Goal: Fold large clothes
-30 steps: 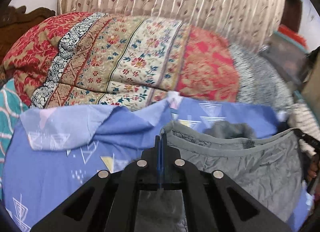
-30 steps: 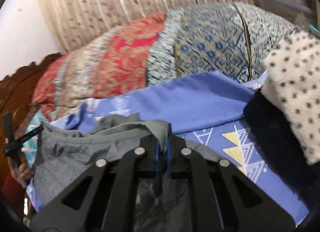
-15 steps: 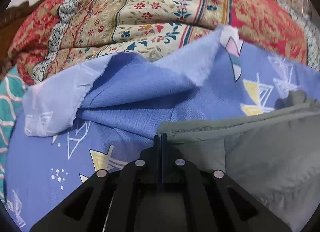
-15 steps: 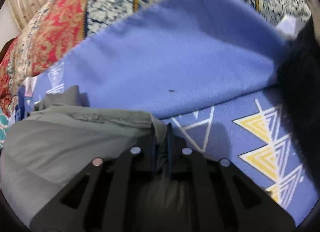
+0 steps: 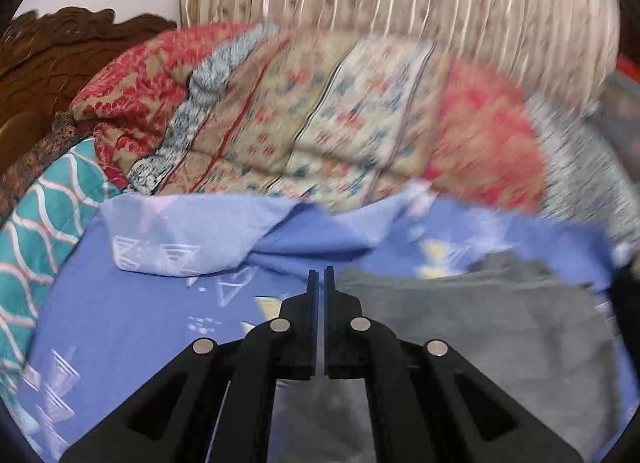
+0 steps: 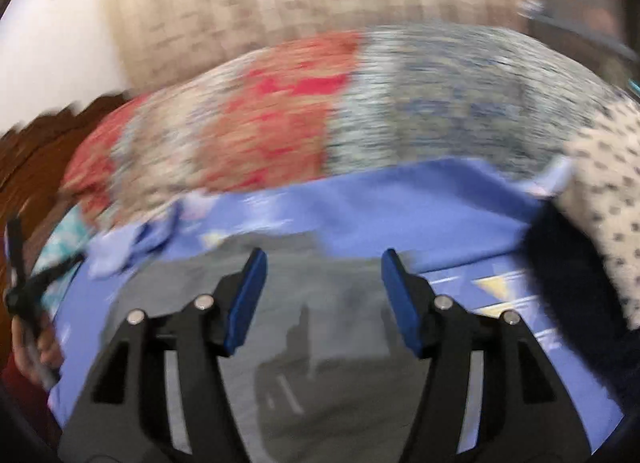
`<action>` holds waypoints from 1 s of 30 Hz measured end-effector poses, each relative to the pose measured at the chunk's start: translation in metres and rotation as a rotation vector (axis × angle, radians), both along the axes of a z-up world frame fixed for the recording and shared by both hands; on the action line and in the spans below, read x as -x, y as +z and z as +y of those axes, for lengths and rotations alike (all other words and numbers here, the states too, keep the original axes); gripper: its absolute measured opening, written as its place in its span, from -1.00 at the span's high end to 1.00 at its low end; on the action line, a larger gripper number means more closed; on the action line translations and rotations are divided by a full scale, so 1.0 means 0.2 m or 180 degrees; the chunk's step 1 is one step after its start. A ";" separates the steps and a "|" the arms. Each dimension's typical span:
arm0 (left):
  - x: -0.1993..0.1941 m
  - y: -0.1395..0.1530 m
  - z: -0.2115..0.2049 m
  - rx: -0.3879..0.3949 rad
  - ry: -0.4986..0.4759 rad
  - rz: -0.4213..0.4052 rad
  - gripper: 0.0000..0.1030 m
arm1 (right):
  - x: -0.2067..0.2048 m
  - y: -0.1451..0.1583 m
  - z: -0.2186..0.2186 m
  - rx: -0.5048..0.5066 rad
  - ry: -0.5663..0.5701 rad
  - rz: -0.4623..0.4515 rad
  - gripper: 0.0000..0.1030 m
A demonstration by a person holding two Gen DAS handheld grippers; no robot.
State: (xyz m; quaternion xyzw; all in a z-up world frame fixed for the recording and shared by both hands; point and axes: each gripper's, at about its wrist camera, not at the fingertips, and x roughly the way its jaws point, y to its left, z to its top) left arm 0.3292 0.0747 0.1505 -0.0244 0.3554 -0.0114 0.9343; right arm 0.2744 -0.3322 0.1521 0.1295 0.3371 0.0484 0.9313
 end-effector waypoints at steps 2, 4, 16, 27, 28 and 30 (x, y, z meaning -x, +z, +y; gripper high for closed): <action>0.07 -0.03 -0.12 0.0056 -0.0226 0.0011 0.54 | -0.03 -0.08 0.20 -0.0028 0.0375 0.0150 -0.11; 0.10 -0.14 -0.30 -0.0006 -0.0559 0.0158 0.54 | -0.08 -0.20 0.33 0.0075 0.0553 0.0306 -0.11; -0.26 -0.67 -0.57 -0.0528 -0.0554 0.0664 0.54 | -0.45 -0.60 -0.09 -0.0202 -0.0324 0.0692 0.11; -0.11 -0.55 -0.54 -0.0665 -0.0671 0.0755 0.54 | -0.14 -0.38 -0.25 -0.0778 -0.0183 0.0460 -0.35; -0.06 -0.49 -0.50 -0.0531 -0.0663 0.0698 0.54 | -0.03 -0.34 -0.30 -0.0785 -0.0245 0.0369 -0.41; 0.03 -0.40 -0.45 -0.0287 -0.0654 0.0595 0.54 | 0.17 -0.31 -0.41 -0.0784 -0.0384 0.0253 -0.56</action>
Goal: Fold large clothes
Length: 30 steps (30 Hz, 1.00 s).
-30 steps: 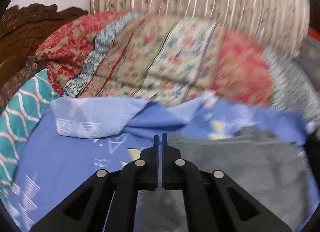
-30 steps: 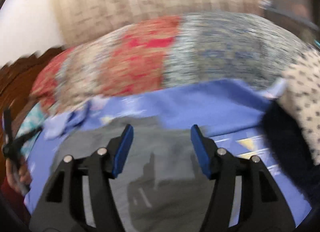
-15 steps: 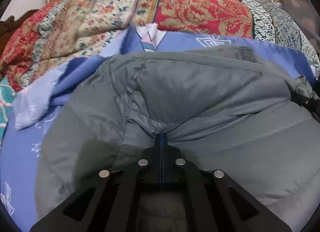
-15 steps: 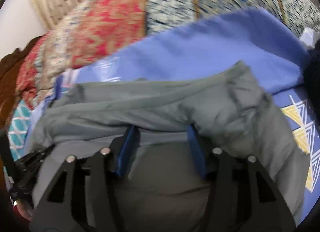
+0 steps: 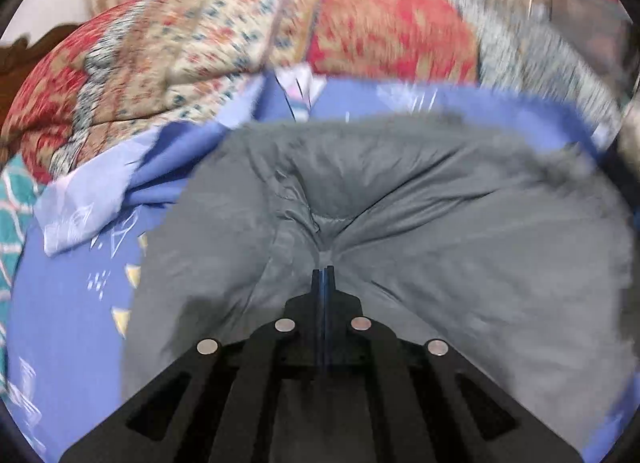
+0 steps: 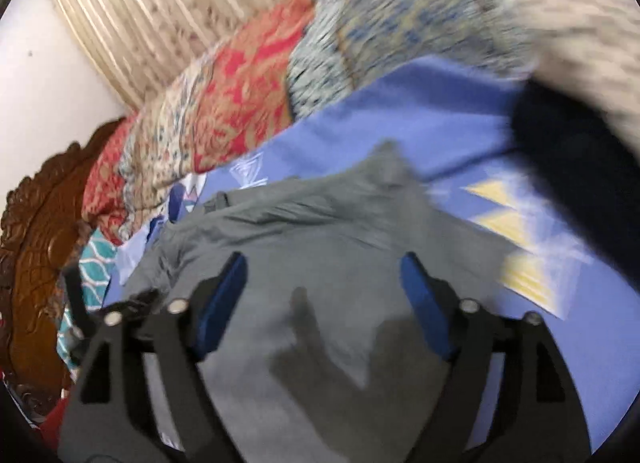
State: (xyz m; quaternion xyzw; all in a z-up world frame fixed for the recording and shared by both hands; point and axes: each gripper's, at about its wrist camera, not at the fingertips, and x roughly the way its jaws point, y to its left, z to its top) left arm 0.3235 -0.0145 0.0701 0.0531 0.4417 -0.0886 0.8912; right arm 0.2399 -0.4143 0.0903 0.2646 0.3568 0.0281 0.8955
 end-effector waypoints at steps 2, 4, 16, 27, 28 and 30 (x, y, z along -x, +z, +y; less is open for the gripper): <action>0.11 0.09 0.01 0.0342 -0.0073 0.0000 0.54 | 0.21 -0.04 -0.11 -0.0108 -0.0176 -0.0005 -0.60; 0.18 0.12 -0.04 0.0509 -0.0239 0.0049 0.54 | 0.34 -0.12 -0.18 -0.0304 -0.0302 0.0077 -0.61; 0.13 -0.19 -0.37 0.0633 -0.0614 0.0912 0.51 | 0.19 -0.40 -0.08 -0.0842 -0.0153 0.0327 -0.56; 0.09 -0.28 -0.37 0.0612 -0.0439 0.0970 0.50 | 0.15 0.06 0.21 -0.0812 0.0298 -0.0119 0.64; 0.12 -0.24 -0.34 0.0686 -0.0466 0.0938 0.50 | 0.15 0.14 0.27 -0.0718 0.0361 -0.0179 0.64; 0.18 -0.16 -0.26 0.0864 -0.0534 0.0814 0.50 | 0.14 0.27 0.37 -0.0540 0.0477 -0.0256 0.66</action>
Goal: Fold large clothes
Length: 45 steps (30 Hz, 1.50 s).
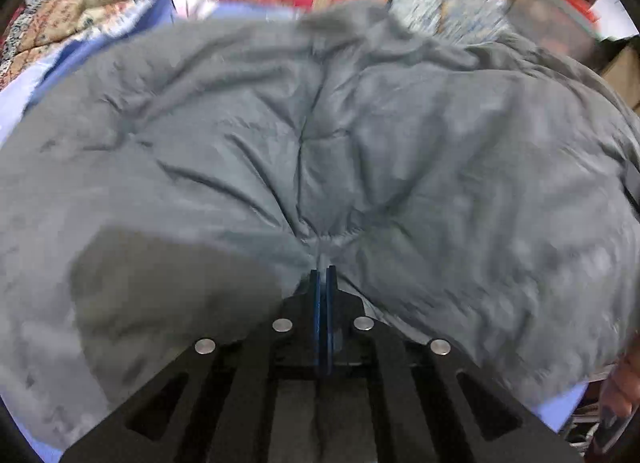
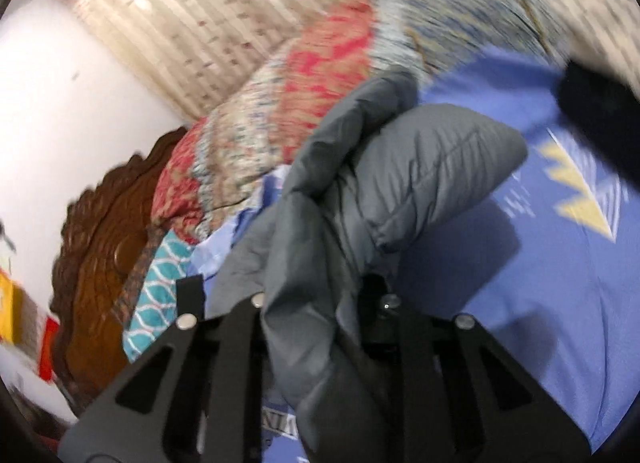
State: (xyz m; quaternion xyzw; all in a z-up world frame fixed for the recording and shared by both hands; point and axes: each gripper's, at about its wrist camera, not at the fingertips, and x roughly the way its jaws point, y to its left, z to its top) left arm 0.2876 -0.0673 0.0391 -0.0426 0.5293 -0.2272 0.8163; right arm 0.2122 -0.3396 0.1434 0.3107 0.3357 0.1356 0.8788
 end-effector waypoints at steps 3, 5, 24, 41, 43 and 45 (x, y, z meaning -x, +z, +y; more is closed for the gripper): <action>0.11 0.15 0.20 0.0342 0.0046 -0.0217 0.50 | -0.05 0.16 0.23 0.0306 0.0197 -0.0099 0.67; 0.18 0.23 0.41 0.0481 0.0190 -0.0378 0.50 | -0.09 0.23 0.42 0.0510 0.0374 -0.0132 0.67; 0.34 0.39 1.48 0.0712 0.1355 -0.0725 0.50 | -0.39 -0.22 1.80 0.1759 0.1735 0.0193 -0.73; 0.32 0.60 0.71 0.0738 0.0190 -0.1256 0.50 | -0.40 0.14 0.93 0.0306 0.1184 -0.0334 0.03; 0.34 0.51 0.65 0.0517 0.0101 -0.1266 0.50 | -0.61 0.12 1.06 0.0352 0.1329 -0.0173 0.04; 0.31 0.38 0.65 0.0185 0.0201 -0.1154 0.50 | -0.78 0.06 1.22 0.0538 0.1417 0.0072 0.04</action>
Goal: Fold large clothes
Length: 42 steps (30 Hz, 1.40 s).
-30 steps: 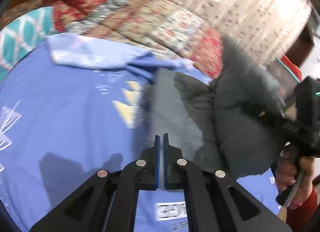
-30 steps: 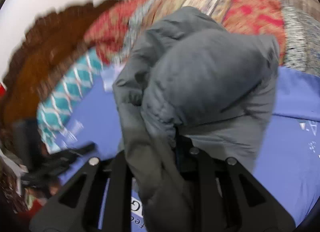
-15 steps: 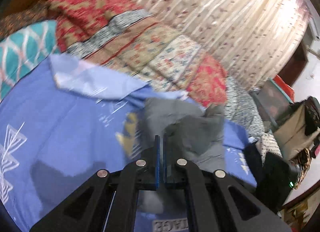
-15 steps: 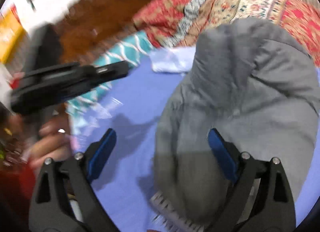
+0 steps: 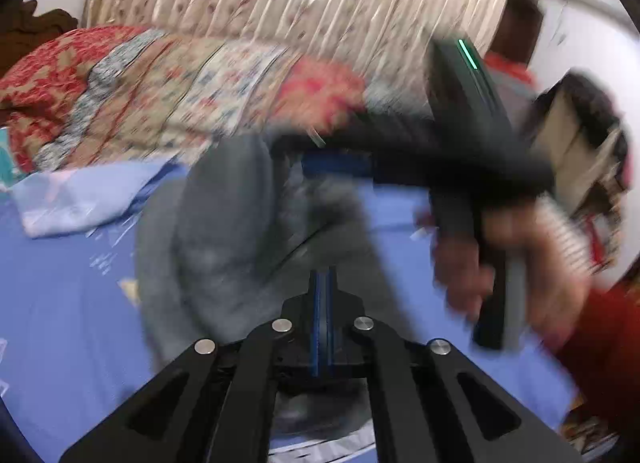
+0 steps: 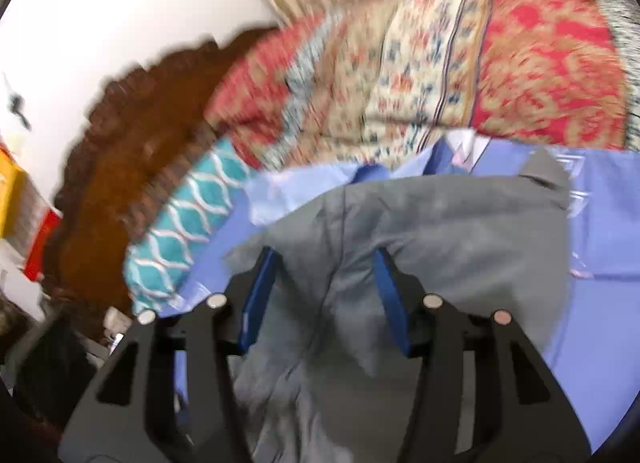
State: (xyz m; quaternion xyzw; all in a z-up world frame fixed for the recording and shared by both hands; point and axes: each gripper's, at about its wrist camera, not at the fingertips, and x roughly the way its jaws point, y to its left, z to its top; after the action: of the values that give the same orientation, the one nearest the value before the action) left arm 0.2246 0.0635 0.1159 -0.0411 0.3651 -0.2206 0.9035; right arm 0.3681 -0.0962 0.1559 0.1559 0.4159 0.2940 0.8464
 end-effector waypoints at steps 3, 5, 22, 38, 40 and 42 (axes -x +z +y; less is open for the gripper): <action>-0.10 -0.19 0.15 -0.0127 0.0392 0.0339 0.50 | -0.18 -0.17 0.17 0.0326 -0.0002 0.0360 0.04; -0.15 -0.27 0.26 0.0005 0.0546 0.0472 0.50 | -0.26 -0.30 0.25 0.0531 -0.0013 0.0528 0.06; -0.34 -0.09 0.68 0.0770 0.0586 0.0705 -0.67 | 0.30 -0.07 -0.23 0.0228 -0.0366 -0.0173 -0.88; -0.59 -0.63 0.47 0.1059 -0.0090 0.1650 -1.19 | 0.20 -0.78 -0.36 -0.1214 -0.0370 0.1242 -0.91; -0.53 -0.62 0.46 0.1236 -0.0179 0.1616 -0.88 | 0.20 -0.74 -0.30 -0.1316 -0.0268 0.1318 -0.77; -0.45 -0.56 0.48 0.1330 -0.0164 0.1463 -0.63 | 0.23 -0.61 -0.23 -0.1173 -0.0128 0.1115 -0.30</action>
State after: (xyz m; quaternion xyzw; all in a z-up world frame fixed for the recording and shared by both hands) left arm 0.3144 0.1586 0.0040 -0.2655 0.5076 -0.2985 0.7634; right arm 0.3211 -0.1412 0.0340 0.3643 0.4924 0.3164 0.7243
